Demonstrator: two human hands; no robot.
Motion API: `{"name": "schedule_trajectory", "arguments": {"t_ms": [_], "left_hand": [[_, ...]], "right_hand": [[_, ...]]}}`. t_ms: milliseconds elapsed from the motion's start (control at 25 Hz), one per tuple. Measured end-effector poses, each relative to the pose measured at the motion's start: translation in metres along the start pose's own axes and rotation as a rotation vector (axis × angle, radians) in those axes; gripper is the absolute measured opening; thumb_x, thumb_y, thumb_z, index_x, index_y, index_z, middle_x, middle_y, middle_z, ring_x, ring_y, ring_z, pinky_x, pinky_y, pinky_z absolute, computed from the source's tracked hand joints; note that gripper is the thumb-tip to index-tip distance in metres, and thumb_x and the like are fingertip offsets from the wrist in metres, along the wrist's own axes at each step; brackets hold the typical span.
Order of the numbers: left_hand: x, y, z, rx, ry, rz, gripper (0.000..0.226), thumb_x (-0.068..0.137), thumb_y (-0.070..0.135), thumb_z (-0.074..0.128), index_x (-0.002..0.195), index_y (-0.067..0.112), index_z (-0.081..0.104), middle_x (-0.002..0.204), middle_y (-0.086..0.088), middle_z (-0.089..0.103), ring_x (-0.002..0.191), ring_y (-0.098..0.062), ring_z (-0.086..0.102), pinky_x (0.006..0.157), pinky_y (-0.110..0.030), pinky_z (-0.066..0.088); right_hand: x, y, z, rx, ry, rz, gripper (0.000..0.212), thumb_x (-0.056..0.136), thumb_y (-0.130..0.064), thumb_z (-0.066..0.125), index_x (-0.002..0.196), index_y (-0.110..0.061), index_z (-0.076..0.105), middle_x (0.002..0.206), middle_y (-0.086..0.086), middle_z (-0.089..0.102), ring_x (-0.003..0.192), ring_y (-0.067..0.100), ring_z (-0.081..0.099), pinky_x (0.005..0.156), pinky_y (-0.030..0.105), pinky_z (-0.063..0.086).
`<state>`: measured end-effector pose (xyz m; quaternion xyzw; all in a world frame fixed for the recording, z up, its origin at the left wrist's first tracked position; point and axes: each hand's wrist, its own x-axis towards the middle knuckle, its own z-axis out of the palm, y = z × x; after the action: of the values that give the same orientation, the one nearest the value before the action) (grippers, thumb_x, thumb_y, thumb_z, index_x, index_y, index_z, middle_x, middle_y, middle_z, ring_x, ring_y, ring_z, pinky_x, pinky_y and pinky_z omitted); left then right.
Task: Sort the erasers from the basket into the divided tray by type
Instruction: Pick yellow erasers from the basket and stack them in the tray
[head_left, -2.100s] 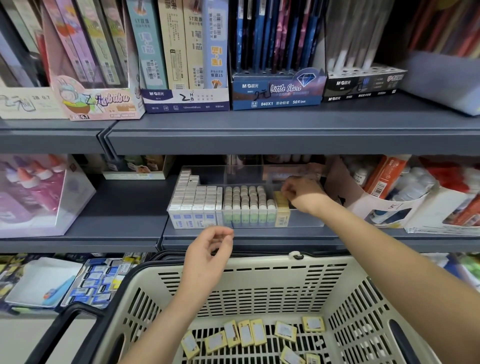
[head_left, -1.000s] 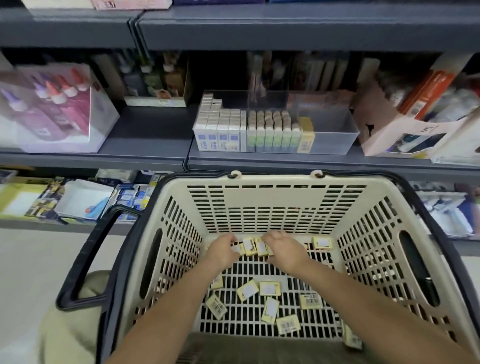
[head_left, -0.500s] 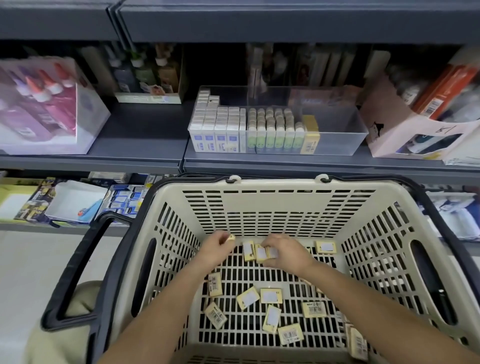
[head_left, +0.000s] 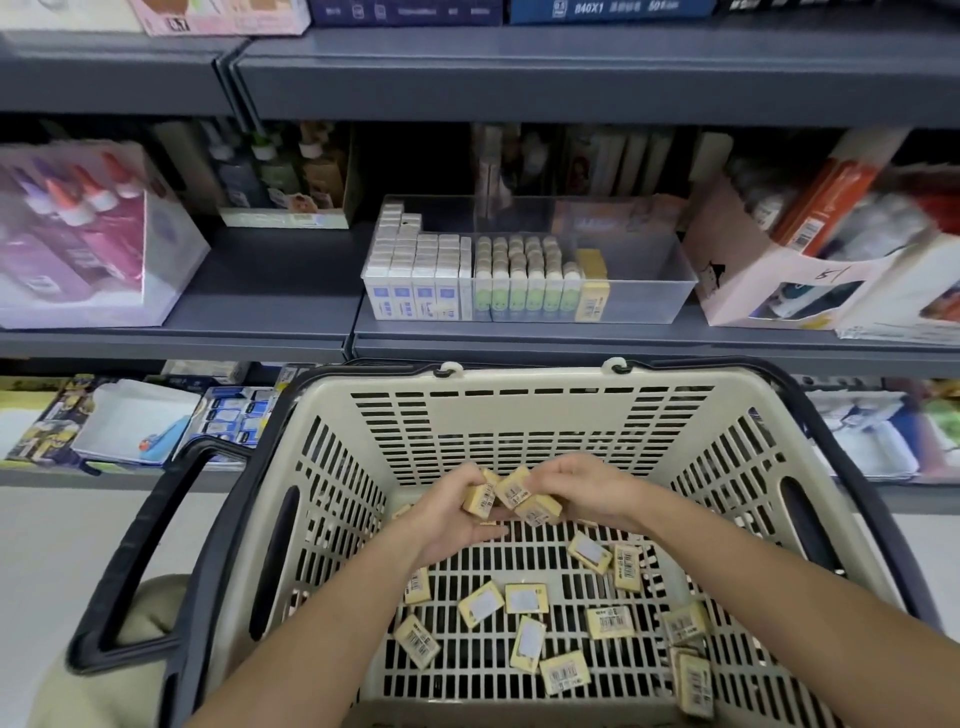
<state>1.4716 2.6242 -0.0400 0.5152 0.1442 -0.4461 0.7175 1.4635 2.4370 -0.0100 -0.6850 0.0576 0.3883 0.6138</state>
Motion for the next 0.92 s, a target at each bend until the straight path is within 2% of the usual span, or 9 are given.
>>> {"name": "schedule_trajectory", "arguments": {"t_ms": [120, 240, 320, 520, 600, 680, 760, 840, 920], "left_hand": [[-0.005, 0.003, 0.004, -0.045, -0.054, 0.006, 0.033, 0.092, 0.029, 0.049, 0.110, 0.003, 0.061, 0.100, -0.013, 0.069, 0.092, -0.022, 0.068, 0.078, -0.030, 0.054], [-0.008, 0.003, 0.010, -0.066, -0.053, 0.033, 0.038, 0.079, 0.029, 0.069, 0.109, 0.005, 0.063, 0.100, -0.014, 0.071, 0.094, -0.025, 0.069, 0.072, -0.027, 0.057], [-0.009, 0.002, 0.013, -0.100, -0.057, 0.017, 0.038, 0.077, 0.023, 0.071, 0.108, 0.004, 0.063, 0.101, -0.017, 0.071, 0.096, -0.029, 0.069, 0.070, -0.029, 0.058], [-0.007, -0.001, 0.016, -0.005, -0.052, -0.012, 0.028, 0.079, 0.010, 0.071, 0.106, 0.005, 0.066, 0.104, -0.014, 0.071, 0.097, -0.028, 0.068, 0.073, -0.031, 0.058], [-0.006, -0.003, 0.015, 0.034, -0.044, -0.025, 0.023, 0.080, 0.011, 0.071, 0.102, 0.007, 0.067, 0.099, -0.012, 0.072, 0.094, -0.026, 0.069, 0.073, -0.031, 0.057], [-0.006, -0.005, 0.011, 0.049, 0.020, -0.031, 0.023, 0.080, 0.012, 0.071, 0.101, 0.007, 0.066, 0.092, -0.010, 0.073, 0.089, -0.023, 0.070, 0.070, -0.032, 0.058], [-0.007, -0.005, 0.004, 0.022, 0.089, -0.022, 0.025, 0.080, 0.010, 0.070, 0.104, 0.004, 0.063, 0.093, -0.012, 0.074, 0.088, -0.023, 0.071, 0.068, -0.032, 0.058], [-0.008, -0.004, -0.004, -0.007, 0.111, -0.020, 0.028, 0.081, 0.006, 0.068, 0.108, 0.000, 0.060, 0.098, -0.014, 0.073, 0.091, -0.024, 0.070, 0.068, -0.031, 0.058], [-0.008, -0.003, -0.009, -0.027, 0.120, -0.014, 0.031, 0.082, 0.005, 0.066, 0.111, -0.002, 0.058, 0.101, -0.015, 0.072, 0.093, -0.025, 0.070, 0.070, -0.030, 0.058]], "right_hand": [[-0.005, -0.008, -0.001, -0.056, 0.089, 0.006, 0.019, 0.095, -0.017, 0.046, 0.097, -0.012, 0.064, 0.098, 0.002, 0.069, 0.085, 0.010, 0.065, 0.069, 0.019, 0.050], [-0.009, -0.012, -0.001, -0.076, 0.070, -0.029, 0.020, 0.097, -0.013, 0.043, 0.094, -0.012, 0.063, 0.096, 0.004, 0.066, 0.084, 0.011, 0.063, 0.071, 0.019, 0.051], [-0.011, -0.013, 0.000, -0.105, 0.091, -0.044, 0.018, 0.097, -0.014, 0.044, 0.095, -0.012, 0.062, 0.094, 0.004, 0.066, 0.084, 0.011, 0.062, 0.074, 0.019, 0.052], [-0.011, -0.007, -0.001, -0.243, 0.229, -0.137, 0.011, 0.090, -0.011, 0.058, 0.100, -0.009, 0.063, 0.079, 0.001, 0.065, 0.068, 0.005, 0.060, 0.060, 0.016, 0.050], [-0.008, -0.005, 0.001, -0.260, 0.230, -0.169, 0.007, 0.088, -0.011, 0.061, 0.094, -0.011, 0.066, 0.073, -0.002, 0.065, 0.062, 0.001, 0.060, 0.056, 0.014, 0.049], [-0.004, 0.000, 0.001, -0.328, 0.294, -0.174, 0.006, 0.088, -0.015, 0.061, 0.091, -0.015, 0.067, 0.075, -0.006, 0.065, 0.067, 0.001, 0.062, 0.057, 0.013, 0.049], [0.000, 0.013, -0.001, -0.657, 0.330, -0.113, 0.010, 0.086, -0.023, 0.064, 0.093, -0.017, 0.067, 0.087, -0.005, 0.066, 0.083, 0.009, 0.063, 0.073, 0.021, 0.052], [0.005, 0.037, 0.005, -1.067, 0.232, -0.005, 0.030, 0.083, -0.034, 0.065, 0.107, -0.017, 0.063, 0.107, -0.001, 0.062, 0.100, 0.016, 0.059, 0.086, 0.032, 0.050], [0.008, 0.059, 0.016, -1.322, 0.117, 0.058, 0.044, 0.082, -0.039, 0.065, 0.118, -0.015, 0.056, 0.118, 0.004, 0.053, 0.110, 0.022, 0.051, 0.091, 0.038, 0.047]]}}
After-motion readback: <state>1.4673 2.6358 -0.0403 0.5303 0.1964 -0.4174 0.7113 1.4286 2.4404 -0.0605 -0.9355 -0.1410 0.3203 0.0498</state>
